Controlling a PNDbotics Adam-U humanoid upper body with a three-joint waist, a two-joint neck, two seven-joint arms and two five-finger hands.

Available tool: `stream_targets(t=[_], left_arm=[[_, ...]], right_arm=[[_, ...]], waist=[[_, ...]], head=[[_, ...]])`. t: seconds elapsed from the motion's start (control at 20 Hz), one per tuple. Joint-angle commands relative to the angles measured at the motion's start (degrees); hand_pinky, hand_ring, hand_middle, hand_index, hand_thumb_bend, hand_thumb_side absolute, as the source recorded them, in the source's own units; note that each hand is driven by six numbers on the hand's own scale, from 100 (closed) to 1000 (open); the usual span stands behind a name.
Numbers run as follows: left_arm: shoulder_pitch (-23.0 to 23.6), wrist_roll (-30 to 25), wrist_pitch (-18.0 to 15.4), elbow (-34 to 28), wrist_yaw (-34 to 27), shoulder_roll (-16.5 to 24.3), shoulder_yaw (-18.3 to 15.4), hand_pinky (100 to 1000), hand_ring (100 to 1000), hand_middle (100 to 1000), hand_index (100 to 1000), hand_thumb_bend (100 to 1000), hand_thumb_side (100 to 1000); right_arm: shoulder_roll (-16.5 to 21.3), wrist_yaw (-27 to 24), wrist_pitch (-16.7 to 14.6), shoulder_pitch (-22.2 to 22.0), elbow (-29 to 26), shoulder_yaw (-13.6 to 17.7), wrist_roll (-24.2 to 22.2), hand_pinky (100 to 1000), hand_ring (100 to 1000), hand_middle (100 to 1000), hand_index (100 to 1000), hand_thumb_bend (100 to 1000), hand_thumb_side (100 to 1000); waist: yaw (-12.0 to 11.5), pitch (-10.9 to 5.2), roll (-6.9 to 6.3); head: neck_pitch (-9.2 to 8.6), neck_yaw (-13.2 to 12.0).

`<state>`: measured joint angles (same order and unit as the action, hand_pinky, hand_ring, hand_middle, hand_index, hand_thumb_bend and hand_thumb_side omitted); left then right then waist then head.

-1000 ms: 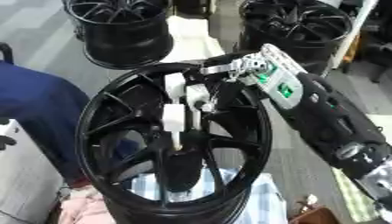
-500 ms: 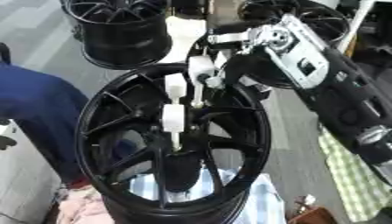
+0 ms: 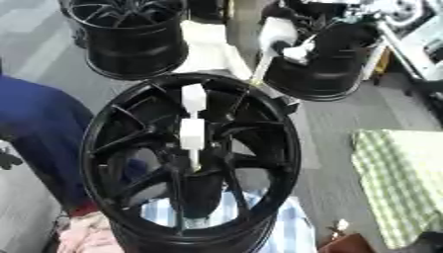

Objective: Pull the pin out of the wheel hub.

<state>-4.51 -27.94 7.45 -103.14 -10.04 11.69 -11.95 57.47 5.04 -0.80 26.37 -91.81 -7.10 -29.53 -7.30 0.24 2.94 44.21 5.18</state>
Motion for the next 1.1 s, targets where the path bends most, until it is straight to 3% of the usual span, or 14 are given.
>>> stream_targets(t=[0.05,0.15,0.2,0.25,0.3,0.4,0.55,0.75,0.9,1.1], left_arm=[[-0.31,0.91,-0.21,-1.41,0.25,1.41,-1.10,596,403,621,734,100,746],[-0.18,1.33,-0.29,-1.46,0.53,1.44,-1.52,596,392,621,733,100,747],[-0.15,1.49,-0.32,-1.48,0.68,1.43,-1.69,596,387,622,733,100,749],[-0.13,1.64,-0.35,-1.50,0.82,1.41,-1.85,596,386,622,733,100,749],[-0.06,1.77,-0.37,-1.52,0.96,1.42,-2.00,596,373,622,733,100,750],[0.05,1.93,-0.48,-1.51,1.22,1.45,-2.21,596,363,623,734,100,749],[0.15,2.06,-0.76,-1.50,1.37,1.41,-2.41,596,352,623,734,100,749],[0.35,1.97,-1.00,-1.27,1.52,1.23,-2.38,597,346,623,734,100,749],[0.36,1.77,-1.13,-1.16,1.40,1.03,-2.23,597,346,624,734,100,748],[0.48,1.52,-1.15,-1.01,1.39,0.64,-2.09,597,339,624,733,100,752]], right_arm=[[5.58,0.30,1.57,-9.62,-1.22,9.04,8.68,757,600,344,588,100,298],[3.68,2.76,2.94,-18.93,0.91,14.43,15.47,770,631,422,677,100,312],[1.94,4.22,3.80,-23.06,2.43,16.82,18.76,789,688,556,796,100,345],[-0.43,5.75,4.96,-27.11,4.41,19.32,22.27,792,700,587,817,100,356],[-2.96,7.01,6.34,-30.47,6.54,21.55,25.76,828,782,786,931,170,437],[-8.96,7.89,9.35,-35.75,11.15,25.84,33.50,846,819,888,972,268,509],[-17.26,3.46,10.92,-40.10,16.11,30.26,47.26,822,795,878,951,295,529],[-25.56,-7.28,7.03,-42.05,17.82,29.74,63.59,774,734,812,908,266,521],[-29.35,-10.93,3.45,-41.54,15.36,27.24,67.58,757,690,753,884,199,488],[-32.75,-10.21,0.48,-39.33,7.95,24.01,66.26,743,660,708,870,122,450]], waist=[[0.75,-0.08,-0.16],[1.55,0.29,-0.09],[1.86,0.47,-0.05],[2.09,0.63,0.00],[2.36,0.78,0.02],[2.69,1.03,-0.07],[2.86,1.27,-0.33],[3.15,1.28,-0.76],[3.29,1.18,-1.09],[3.19,1.12,-1.43]], head=[[-0.09,-0.95],[-0.09,-1.54],[-0.09,-1.73],[-0.09,-1.85],[-0.09,-2.10],[-0.09,-2.50],[-0.09,-2.70],[-0.09,-2.35],[-0.09,-2.08],[-0.09,-1.88]])
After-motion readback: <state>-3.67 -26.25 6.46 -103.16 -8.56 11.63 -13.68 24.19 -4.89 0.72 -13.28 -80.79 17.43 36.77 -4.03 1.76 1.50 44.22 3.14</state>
